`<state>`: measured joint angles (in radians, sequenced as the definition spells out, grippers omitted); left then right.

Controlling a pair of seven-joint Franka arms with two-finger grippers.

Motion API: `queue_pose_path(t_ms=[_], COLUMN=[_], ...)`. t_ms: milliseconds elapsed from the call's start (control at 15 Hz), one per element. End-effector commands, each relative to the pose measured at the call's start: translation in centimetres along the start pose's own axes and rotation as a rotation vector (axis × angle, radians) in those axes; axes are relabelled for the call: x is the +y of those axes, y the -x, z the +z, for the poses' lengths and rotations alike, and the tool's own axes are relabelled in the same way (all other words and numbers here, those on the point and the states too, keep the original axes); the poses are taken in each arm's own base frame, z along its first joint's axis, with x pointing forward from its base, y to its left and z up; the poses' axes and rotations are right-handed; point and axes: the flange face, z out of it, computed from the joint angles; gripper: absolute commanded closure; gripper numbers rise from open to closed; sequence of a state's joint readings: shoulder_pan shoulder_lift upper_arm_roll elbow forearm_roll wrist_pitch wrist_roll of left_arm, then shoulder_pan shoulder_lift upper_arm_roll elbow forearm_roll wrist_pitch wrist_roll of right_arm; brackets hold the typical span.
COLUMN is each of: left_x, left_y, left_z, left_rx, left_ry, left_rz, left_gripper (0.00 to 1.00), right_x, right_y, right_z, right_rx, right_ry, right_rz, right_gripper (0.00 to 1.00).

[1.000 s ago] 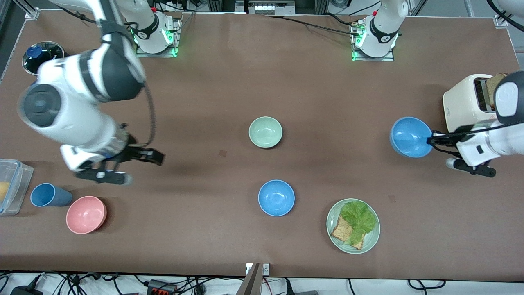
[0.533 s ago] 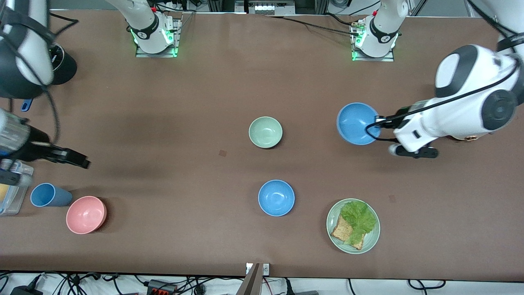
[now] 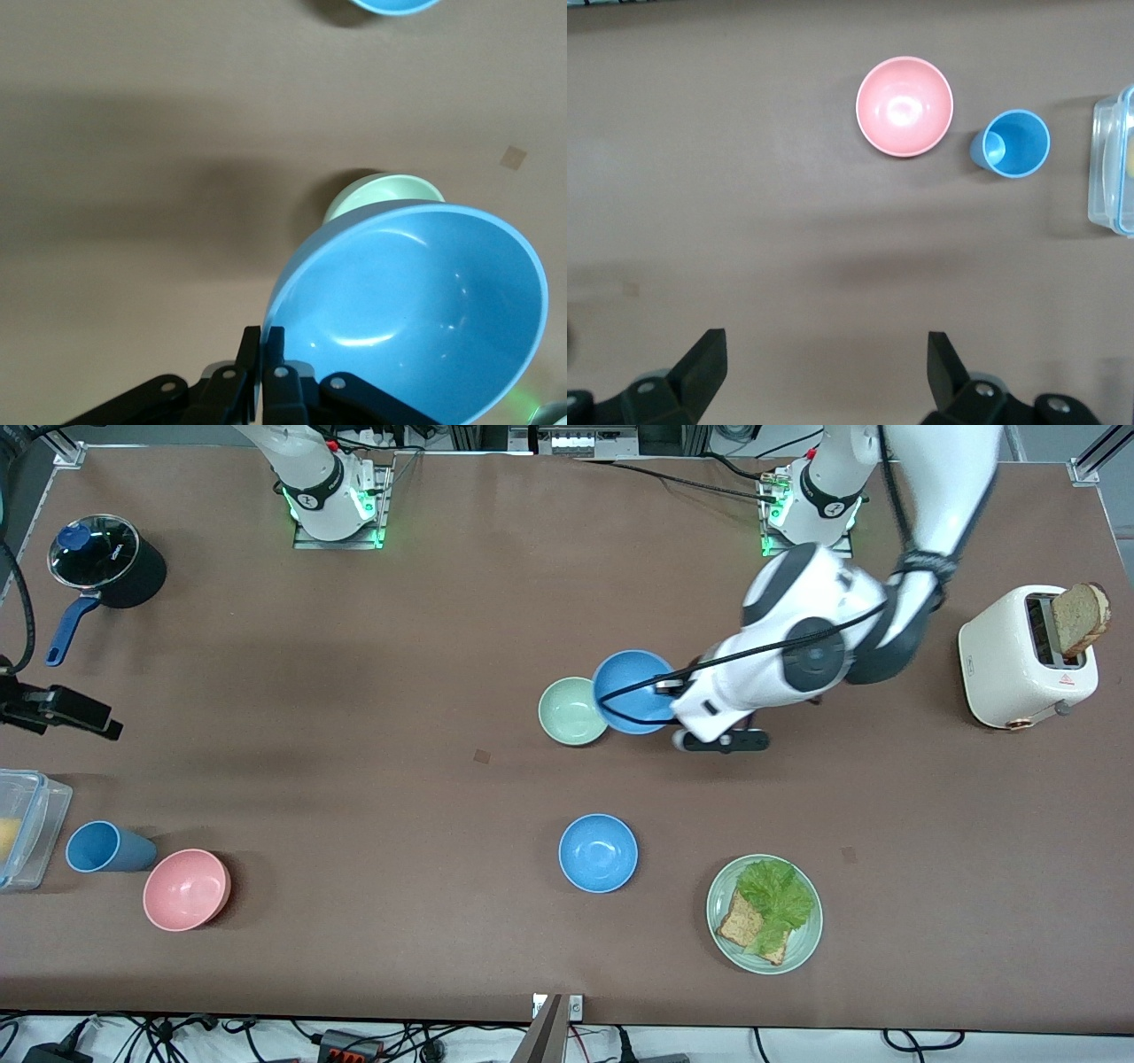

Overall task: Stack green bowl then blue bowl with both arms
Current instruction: 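Lower the blue bowl into the green bowl with the left gripper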

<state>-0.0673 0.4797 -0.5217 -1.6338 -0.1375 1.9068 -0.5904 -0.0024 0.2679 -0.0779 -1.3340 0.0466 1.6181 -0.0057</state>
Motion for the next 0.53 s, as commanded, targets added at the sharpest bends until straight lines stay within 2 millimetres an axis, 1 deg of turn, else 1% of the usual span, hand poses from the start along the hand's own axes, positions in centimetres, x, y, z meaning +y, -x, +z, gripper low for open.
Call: queue_pose_path(t_ms=[0, 67, 133, 200, 267, 333, 467], left_x=[2.7, 2.8, 2.8, 3.7, 4.2, 4.2, 4.6], left_y=[0.4, -0.1, -0.3, 0.1, 0.2, 0.0, 0.0], left_z=[3.5, 4.9, 6.0, 6.8, 7.1, 7.7, 8.4], left_rx=[-0.003, 0.003, 0.012, 0.015, 0.016, 0.015, 0.02], left_ry=[-0.019, -0.031, -0.05, -0.06, -0.058, -0.055, -0.05], left_rz=[-0.003, 0.008, 0.017, 0.04, 0.047, 0.046, 0.052], left_gripper=[0.99, 0.99, 0.99, 0.99, 0.99, 0.99, 0.99], right_x=[0.0, 0.2, 0.5, 0.6, 0.7, 0.8, 0.8], right_y=[3.0, 4.1, 5.5, 6.8, 7.8, 8.3, 8.5], right_z=[-0.1, 0.5, 0.6, 0.9, 0.9, 1.0, 1.0], right_rx=[-0.021, -0.018, 0.001, 0.011, 0.018, 0.023, 0.023], right_ry=[0.011, 0.009, 0.006, 0.005, 0.009, 0.015, 0.022], right_rz=[-0.004, -0.001, -0.002, -0.01, -0.014, -0.017, -0.02], right_gripper=[0.0, 0.0, 0.0, 0.0, 0.0, 0.0, 0.0])
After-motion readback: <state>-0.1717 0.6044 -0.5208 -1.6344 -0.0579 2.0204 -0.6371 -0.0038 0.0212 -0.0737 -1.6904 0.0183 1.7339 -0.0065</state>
